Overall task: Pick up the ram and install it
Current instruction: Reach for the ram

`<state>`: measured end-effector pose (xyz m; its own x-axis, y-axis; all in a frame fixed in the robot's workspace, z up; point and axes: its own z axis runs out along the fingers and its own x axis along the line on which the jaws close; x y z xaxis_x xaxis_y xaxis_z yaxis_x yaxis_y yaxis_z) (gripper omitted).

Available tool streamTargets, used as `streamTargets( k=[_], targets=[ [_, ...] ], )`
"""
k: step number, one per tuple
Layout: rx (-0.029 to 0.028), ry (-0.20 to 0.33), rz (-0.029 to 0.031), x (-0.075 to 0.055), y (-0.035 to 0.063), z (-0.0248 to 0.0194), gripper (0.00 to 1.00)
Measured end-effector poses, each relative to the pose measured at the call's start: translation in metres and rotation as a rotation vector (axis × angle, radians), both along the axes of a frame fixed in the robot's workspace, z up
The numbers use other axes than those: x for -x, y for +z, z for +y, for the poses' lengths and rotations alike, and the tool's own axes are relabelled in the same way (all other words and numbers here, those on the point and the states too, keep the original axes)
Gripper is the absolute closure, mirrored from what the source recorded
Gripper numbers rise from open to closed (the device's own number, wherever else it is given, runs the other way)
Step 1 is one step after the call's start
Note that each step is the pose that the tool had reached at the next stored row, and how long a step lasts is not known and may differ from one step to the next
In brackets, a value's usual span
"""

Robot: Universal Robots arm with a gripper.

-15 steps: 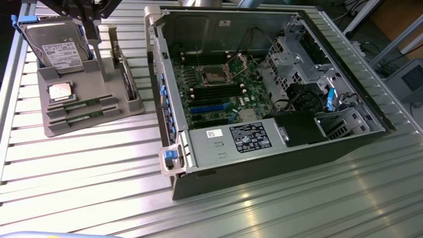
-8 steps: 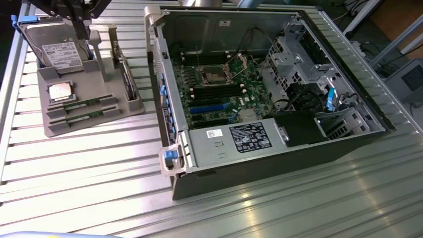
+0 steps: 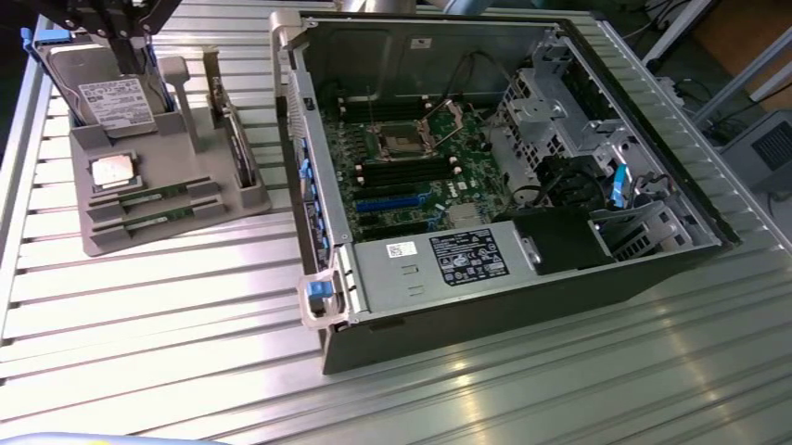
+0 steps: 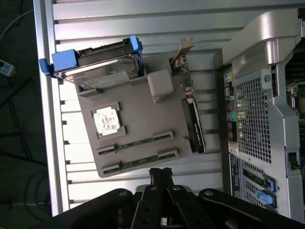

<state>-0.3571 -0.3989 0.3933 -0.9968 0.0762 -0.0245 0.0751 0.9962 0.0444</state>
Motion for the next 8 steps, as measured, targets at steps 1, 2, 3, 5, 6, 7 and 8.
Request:
streamTargets(
  k=[1,2,3,5,6,7,8],
  targets=[
    [0.0,0.0,0.0,0.0,0.0,0.0,0.89],
    [0.0001,0.0,0.0001,0.0,0.0001,0.0,0.89],
    [0.0003,0.0,0.0002,0.0002,0.0001,-0.0005,0.89],
    [0.0003,0.0,0.0002,0.0001,0.0001,-0.0017,0.89],
    [0.0003,0.0,0.0001,0.0001,0.0001,-0.0026,0.89],
    [0.0003,0.0,0.0002,0.0001,0.0001,-0.0035,0.89],
    [0.0004,0.0,0.0002,0.0,0.0001,-0.004,0.89]
  ],
)
